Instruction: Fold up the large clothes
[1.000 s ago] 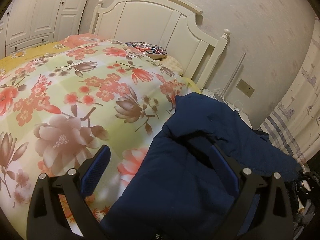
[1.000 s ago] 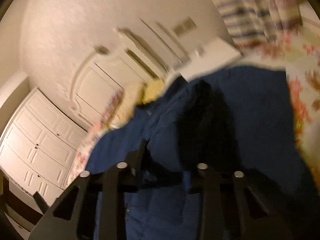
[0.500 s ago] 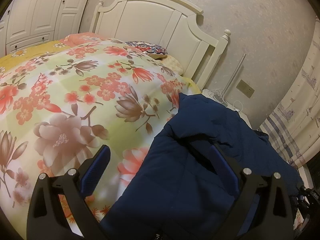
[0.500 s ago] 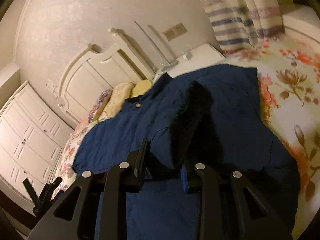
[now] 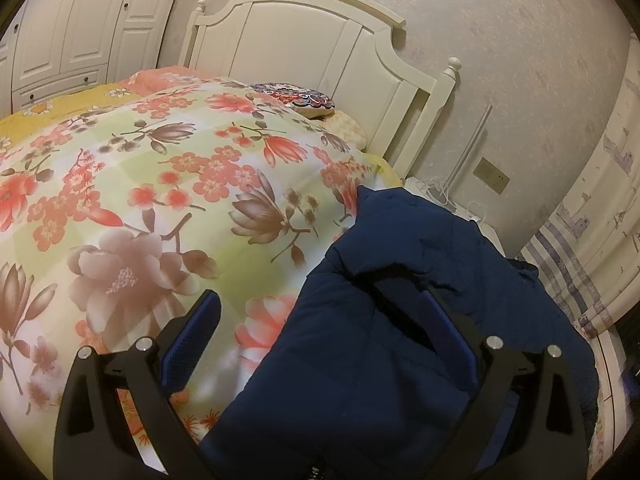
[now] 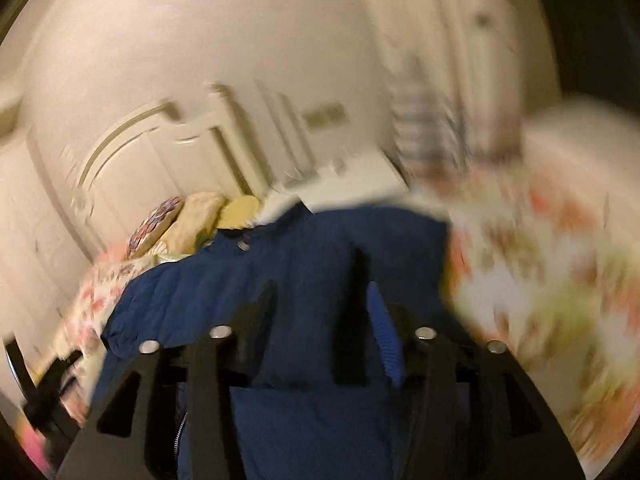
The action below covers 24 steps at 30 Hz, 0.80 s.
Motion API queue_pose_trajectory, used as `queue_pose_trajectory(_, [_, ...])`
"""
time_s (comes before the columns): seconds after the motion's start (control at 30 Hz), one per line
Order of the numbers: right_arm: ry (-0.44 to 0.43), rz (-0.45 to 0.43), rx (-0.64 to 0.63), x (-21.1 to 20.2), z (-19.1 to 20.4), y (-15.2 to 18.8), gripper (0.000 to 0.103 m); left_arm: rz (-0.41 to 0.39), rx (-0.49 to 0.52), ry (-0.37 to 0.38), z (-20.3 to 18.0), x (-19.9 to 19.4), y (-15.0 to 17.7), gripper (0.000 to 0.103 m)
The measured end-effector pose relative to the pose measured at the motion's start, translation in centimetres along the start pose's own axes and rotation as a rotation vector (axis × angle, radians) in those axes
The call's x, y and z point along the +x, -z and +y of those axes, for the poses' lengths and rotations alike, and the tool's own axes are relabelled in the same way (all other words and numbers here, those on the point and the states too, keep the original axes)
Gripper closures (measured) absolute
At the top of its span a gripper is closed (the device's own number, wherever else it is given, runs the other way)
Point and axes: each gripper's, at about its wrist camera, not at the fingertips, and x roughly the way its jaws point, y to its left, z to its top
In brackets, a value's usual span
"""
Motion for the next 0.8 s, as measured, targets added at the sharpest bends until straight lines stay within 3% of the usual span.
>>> queue_pose_trajectory(0.1, [0.014,0.009,-0.249,1.7,4.8,-1.4,0.039,-0.005,0.006,-0.004,-0.1,-0.2,0.0,0.005])
queue_pose_trajectory(0.23, [0.044,0.116,-0.373,6.2,7.1,-1.1,0.039,-0.007,-0.005,-0.005,-0.1,-0.2,0.0,0.003])
queue_pose_trajectory(0.27, [0.083,0.182,-0.387,8.1,6.6,-0.2,0.039,-0.007,-0.008,-0.005,-0.1,-0.2,0.0,0.003])
queue_pose_trajectory(0.33, [0.099,0.288,-0.365,10.7,4.9,2.0,0.038,-0.002,-0.009,-0.005,-0.1,-0.2,0.0,0.003])
queue_pose_trajectory(0.5, [0.065,0.288,-0.331,10.9,4.0,2.8,0.03,0.028,0.044,0.004,-1.7,-0.8,-0.4,0.003])
queue_pose_trajectory(0.63, [0.082,0.294,-0.362,11.2,4.5,3.1,0.027,0.071,0.12,0.078,-6.0,-0.7,-2.5,0.003])
queue_pose_trajectory(0.8, [0.063,0.294,-0.344,11.1,4.4,3.2,0.026,0.113,0.266,0.106,-11.9,3.3,-4.1,0.003])
